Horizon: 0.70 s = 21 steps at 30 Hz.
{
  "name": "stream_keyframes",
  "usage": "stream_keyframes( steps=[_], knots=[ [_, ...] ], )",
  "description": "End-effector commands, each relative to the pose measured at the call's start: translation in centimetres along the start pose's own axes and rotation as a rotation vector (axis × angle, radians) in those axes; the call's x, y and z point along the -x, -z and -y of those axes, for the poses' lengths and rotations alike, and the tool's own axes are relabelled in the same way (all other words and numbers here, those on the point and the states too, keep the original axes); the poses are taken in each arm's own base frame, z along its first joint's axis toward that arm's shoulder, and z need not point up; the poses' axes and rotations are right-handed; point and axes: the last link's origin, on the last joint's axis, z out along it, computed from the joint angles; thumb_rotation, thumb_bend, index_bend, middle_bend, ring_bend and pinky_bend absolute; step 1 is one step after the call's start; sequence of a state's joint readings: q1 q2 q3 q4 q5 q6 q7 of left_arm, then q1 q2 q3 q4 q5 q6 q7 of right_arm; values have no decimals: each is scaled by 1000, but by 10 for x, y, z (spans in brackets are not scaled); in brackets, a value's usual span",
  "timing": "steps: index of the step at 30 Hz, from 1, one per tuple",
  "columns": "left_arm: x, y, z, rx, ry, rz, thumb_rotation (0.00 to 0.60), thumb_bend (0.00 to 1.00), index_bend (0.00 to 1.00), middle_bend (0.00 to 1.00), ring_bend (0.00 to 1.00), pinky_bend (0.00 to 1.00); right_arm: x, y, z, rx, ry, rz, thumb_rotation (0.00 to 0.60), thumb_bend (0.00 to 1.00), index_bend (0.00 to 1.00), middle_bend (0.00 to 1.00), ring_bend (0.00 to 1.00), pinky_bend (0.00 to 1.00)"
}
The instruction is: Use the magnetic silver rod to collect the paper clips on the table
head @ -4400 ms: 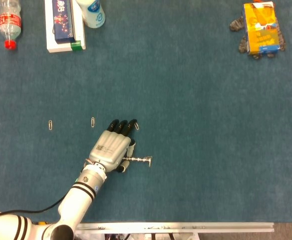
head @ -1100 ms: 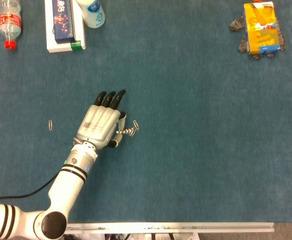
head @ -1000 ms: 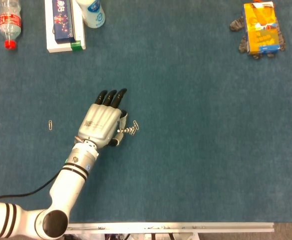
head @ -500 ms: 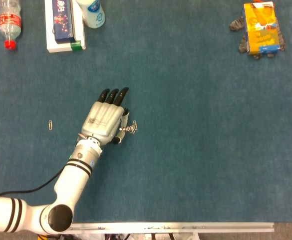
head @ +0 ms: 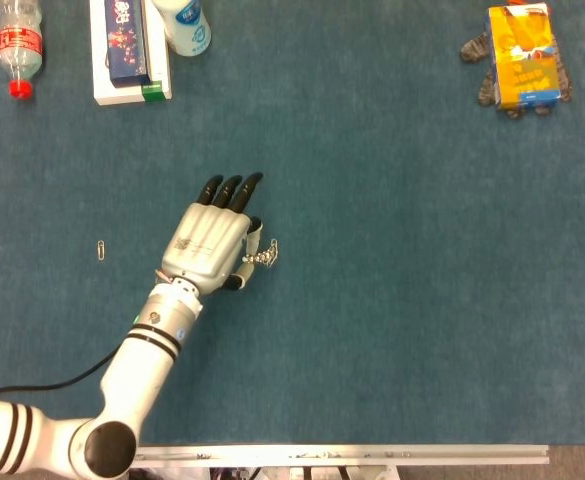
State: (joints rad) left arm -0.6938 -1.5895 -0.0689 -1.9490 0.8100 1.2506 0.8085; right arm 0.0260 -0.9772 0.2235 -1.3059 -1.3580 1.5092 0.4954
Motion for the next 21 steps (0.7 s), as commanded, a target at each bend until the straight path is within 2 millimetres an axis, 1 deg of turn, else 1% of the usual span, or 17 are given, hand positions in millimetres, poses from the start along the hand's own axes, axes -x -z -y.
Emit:
stream_keyframes(
  steps=[1,6,12,16,21],
  knots=[
    [-8,8,6,-9,1,-23,600,360,612,33,0,0,0,0,1,-2,0,0,600,369,241,156,0,9],
    [-16,16,23,-48,-7,-46,600,360,612,34,0,0,1,1,3,-7,1,2,600,369,241,156,0,9],
    [-23,24,47,-111,-6,-65,600,360,612,34,0,0,1,2,7,-15,5,0,600,369,241,156,0,9],
    [-23,29,58,-134,0,-66,600,359,612,34,0,0,1,3,9,-19,8,-1,600,369,241,156,0,9],
    [-20,32,64,-142,4,-59,600,360,612,34,0,0,2,3,12,-20,10,4,600,369,241,156,0,9]
  ],
)
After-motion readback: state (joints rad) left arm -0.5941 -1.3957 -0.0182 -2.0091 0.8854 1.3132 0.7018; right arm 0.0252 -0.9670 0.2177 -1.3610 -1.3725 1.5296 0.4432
